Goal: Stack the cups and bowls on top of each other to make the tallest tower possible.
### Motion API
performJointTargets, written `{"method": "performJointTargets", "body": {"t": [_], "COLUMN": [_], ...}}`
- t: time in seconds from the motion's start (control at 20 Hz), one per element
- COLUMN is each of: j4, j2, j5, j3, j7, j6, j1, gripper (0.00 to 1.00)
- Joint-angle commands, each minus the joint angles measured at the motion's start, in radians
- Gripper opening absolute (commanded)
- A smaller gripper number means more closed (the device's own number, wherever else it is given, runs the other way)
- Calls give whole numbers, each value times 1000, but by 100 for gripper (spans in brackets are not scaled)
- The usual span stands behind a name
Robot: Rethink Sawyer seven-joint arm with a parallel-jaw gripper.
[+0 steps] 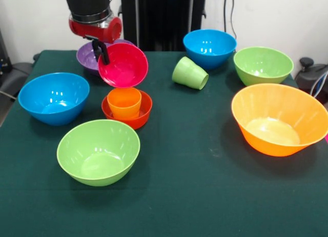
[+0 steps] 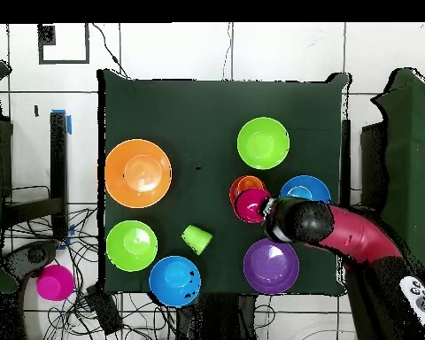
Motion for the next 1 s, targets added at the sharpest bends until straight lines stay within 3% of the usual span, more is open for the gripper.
{"method": "performJointTargets", "body": {"t": [0.05, 0.45, 1.0], "j4": [-33, -50, -144], "j2": [-8, 1, 37], "j5": [-41, -54, -55], "j3": [61, 55, 66], "j7": [-78, -85, -119], "j6": [97, 80, 151], "j1": [46, 46, 57], "gripper": [0, 0, 0]}}
